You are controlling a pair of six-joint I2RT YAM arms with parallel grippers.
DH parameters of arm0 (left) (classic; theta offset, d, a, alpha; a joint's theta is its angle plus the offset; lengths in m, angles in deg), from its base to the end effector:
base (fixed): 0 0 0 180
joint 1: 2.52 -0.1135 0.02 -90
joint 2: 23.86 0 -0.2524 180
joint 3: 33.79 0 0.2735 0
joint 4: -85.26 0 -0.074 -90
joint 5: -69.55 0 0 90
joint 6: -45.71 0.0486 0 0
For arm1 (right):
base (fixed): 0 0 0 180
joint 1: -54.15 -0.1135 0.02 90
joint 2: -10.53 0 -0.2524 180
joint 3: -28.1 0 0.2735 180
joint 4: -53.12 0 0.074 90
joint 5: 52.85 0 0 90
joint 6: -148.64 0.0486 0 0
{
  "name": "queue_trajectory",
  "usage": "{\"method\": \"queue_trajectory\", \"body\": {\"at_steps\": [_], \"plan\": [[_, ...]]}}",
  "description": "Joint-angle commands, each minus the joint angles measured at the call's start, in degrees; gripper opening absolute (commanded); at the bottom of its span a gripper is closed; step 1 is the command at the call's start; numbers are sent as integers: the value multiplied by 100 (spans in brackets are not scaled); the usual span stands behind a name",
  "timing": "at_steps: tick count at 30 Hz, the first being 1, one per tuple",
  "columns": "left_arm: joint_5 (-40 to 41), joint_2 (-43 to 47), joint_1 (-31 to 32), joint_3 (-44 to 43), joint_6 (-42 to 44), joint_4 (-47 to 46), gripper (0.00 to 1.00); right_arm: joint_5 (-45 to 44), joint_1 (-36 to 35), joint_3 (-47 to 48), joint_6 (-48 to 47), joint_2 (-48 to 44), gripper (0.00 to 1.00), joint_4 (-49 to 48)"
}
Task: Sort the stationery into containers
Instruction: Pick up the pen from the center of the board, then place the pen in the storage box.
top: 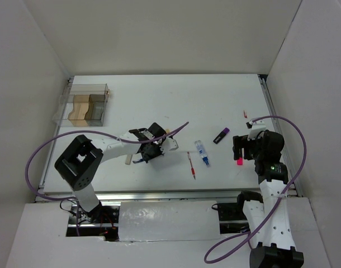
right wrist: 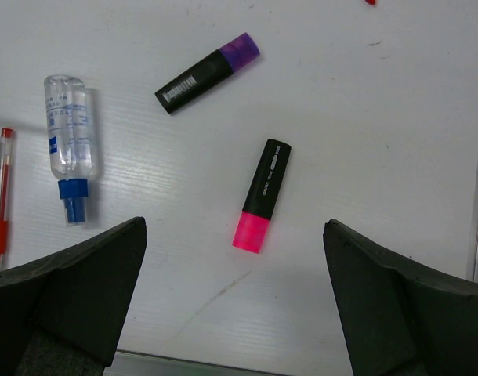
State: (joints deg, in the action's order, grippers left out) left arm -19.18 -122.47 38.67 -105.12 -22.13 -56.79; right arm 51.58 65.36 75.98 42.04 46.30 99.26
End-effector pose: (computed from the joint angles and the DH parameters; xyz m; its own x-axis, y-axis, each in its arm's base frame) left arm 0.2658 -0.2312 0.1264 -0.3871 0.8399 -0.3804 0.8610 0.4769 0.1767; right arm 0.1818 -0.0237 0.2507 -0.5220 -0.1786 -0.8340 -0.1705 0.9799 -0.1031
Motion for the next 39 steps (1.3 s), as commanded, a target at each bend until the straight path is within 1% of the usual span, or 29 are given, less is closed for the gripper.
{"method": "queue_trajectory", "body": {"at_steps": [1, 3, 6, 7, 9, 11, 12, 13, 14, 15, 16, 17, 18, 20, 21, 23, 24, 25, 26, 27, 28, 29, 30, 32, 36, 37, 39], "plan": [[-75, -247, -6, -145, -202, 310, 9, 50, 57, -31, -63, -26, 100, -122], [-207, -194, -6, -278, -325, 381, 1, 68, 58, -22, -54, -35, 100, -122], [-408, 60, -84, -646, -623, 548, 0, 59, 58, -22, -54, -44, 100, -122], [-453, 157, -207, -891, -746, 566, 0, 59, 66, -22, -54, -44, 100, -122], [-366, 455, -496, -1165, -1395, 557, 0, 68, 66, -22, -63, -44, 100, -122], [-164, 746, -743, -1621, -2027, 496, 0, 68, 66, -22, -63, -44, 100, -122], [429, 860, -988, -1753, -2840, 487, 0, 68, 66, -22, -63, -35, 100, -122], [670, 1070, -1129, -1998, -3492, 417, 0, 77, 84, -22, -63, -26, 100, -122], [829, 1167, -1279, -2097, -3829, 417, 0, 77, 93, -31, -71, -26, 100, -122], [1187, 1281, -1619, -2150, -4207, 399, 0, 77, 84, -22, -63, -9, 100, -122], [1182, 1587, -1840, -2185, -4463, 321, 0, 77, 75, -22, -63, -17, 100, -122], [1077, 1738, -2060, -2116, -4892, 15, 0, 77, 75, -22, -63, -9, 100, -122], [894, 2070, -2532, -1950, -5131, -162, 0, 77, 75, -22, -63, -9, 100, -122], [603, 2327, -3009, -1730, -5623, -601, 0, 77, 84, -31, -63, -9, 100, -122], [462, 2416, -3394, -1650, -5765, -916, 0, 77, 93, -31, -71, -9, 100, -122], [312, 2364, -3757, -1728, -6064, -1051, 0, 77, 101, -40, -71, -8, 100, -122], [268, 2233, -4098, -1868, -6169, -1095, 0, 86, 110, -31, -71, 9, 100, -122], [233, 2136, -4371, -1956, -6449, -1095, 0, 77, 93, -31, -71, 9, 100, -122], [154, 2022, -4791, -2114, -6617, -1078, 0, 86, 110, -40, -80, 26, 100, -113], [32, 1760, -4978, -2202, -6801, -1078, 0, 77, 110, -31, -71, 27, 100, -122], [-222, 1609, -5163, -2299, -7116, -1078, 0, 68, 110, -31, -71, 35, 100, -131], [-372, 1460, -5495, -2439, -7267, -1095, 0, 68, 102, -22, -71, 62, 100, -131], [-661, 1171, -5647, -2493, -7582, -1200, 0, 59, 102, -31, -71, 62, 100, -131], [-970, 732, -6024, -2615, -7918, -1410, 0, 59, 102, -40, -80, 79, 100, -131], [-1209, 132, -6307, -2766, -8507, -2025, 0, 24, 119, -22, -80, 158, 100, -131], [-1331, 18, -6377, -2800, -8778, -2270, 0, 24, 136, -22, -80, 193, 100, -131], [-1559, -377, -6430, -2914, -9104, -2457, 0, 15, 163, -22, -80, 211, 100, -139]]}}
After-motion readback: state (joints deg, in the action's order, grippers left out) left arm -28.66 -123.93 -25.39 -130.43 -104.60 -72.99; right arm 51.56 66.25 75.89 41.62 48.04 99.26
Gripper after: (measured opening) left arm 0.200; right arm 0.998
